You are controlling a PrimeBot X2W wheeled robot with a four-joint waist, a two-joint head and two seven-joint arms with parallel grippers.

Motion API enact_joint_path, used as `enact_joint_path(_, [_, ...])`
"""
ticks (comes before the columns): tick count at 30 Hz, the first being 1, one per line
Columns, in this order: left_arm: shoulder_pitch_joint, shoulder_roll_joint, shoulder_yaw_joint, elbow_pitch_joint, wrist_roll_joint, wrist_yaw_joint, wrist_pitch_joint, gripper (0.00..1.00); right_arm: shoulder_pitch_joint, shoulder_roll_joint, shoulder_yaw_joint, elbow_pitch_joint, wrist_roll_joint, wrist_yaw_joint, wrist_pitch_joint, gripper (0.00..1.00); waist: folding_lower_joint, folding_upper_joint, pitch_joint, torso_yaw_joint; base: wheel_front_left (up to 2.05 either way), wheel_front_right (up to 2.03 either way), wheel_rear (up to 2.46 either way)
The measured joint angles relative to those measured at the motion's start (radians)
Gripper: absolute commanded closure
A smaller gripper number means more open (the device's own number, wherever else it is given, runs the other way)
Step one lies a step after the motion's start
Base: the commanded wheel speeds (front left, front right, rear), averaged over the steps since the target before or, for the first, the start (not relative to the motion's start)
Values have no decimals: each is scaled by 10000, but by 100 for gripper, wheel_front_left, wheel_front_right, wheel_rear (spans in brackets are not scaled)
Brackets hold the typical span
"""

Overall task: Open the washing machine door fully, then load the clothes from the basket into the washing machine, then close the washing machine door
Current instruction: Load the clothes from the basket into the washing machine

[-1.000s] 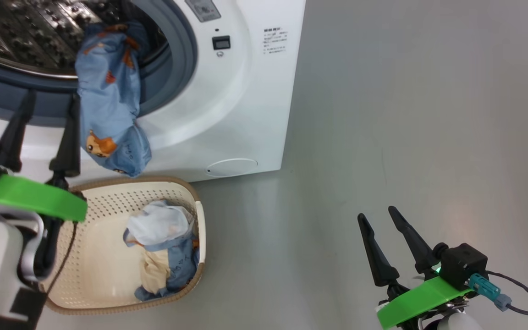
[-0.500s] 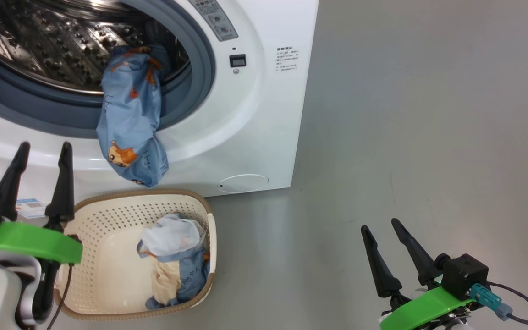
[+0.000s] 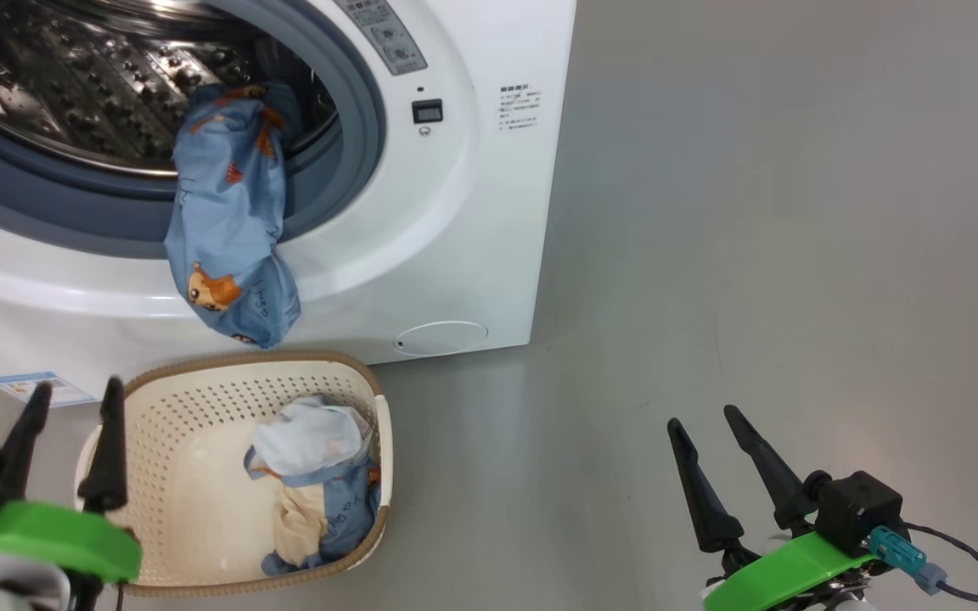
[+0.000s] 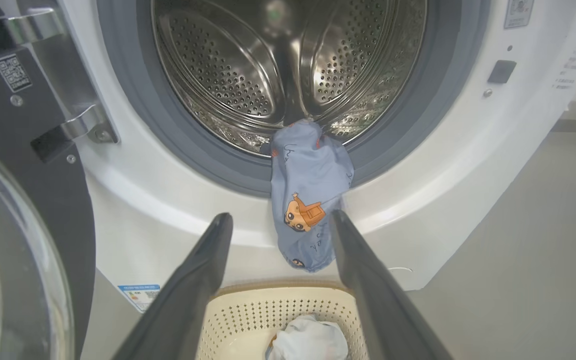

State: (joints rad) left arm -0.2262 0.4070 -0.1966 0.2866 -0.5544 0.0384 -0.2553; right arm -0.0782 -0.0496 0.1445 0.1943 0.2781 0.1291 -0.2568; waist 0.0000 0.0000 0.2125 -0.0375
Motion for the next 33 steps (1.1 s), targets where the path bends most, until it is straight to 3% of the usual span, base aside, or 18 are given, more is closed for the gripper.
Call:
enact_joint_path(14, [1687, -669, 1001, 242, -100, -77, 0, 0, 13, 0, 0, -27, -102, 0, 0, 0, 0, 0, 143, 35, 0, 0, 0])
enact_joint_path(33, [1637, -863, 1434, 642, 244, -497, 0, 0, -11, 0, 13, -134, -207, 0, 0, 0, 0, 0, 566, -102, 0, 0, 0])
